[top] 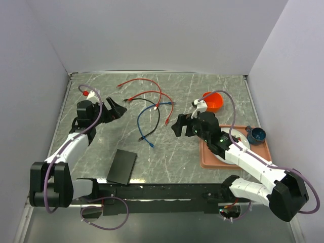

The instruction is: Insert the plug into the switch port

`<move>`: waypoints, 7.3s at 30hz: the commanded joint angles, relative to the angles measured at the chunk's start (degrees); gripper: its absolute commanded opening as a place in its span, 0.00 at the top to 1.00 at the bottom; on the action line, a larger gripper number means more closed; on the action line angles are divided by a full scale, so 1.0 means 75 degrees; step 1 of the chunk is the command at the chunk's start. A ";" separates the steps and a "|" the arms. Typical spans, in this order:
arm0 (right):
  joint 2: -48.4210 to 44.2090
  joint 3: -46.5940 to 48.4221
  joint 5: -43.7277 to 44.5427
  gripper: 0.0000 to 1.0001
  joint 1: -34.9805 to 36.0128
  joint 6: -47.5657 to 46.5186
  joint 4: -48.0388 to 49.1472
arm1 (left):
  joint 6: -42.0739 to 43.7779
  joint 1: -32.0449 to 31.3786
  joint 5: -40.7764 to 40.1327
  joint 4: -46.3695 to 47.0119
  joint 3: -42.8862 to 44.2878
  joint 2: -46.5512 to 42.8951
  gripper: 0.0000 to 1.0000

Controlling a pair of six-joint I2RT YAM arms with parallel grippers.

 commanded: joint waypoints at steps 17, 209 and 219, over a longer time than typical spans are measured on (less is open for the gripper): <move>-0.0269 -0.0439 -0.0119 0.00 0.0094 0.0037 0.0003 | -0.0177 -0.3439 -0.4311 -0.4701 0.4074 0.4342 0.08; -0.1911 0.0803 0.0467 0.47 0.2461 -0.3549 -0.1661 | 0.2612 -0.4963 0.4712 -0.6236 0.5410 0.2726 0.99; -0.1442 0.0838 0.0725 0.62 0.2649 -0.3491 -0.1462 | 0.2506 -0.5127 0.4712 -0.6166 0.5433 0.2808 0.99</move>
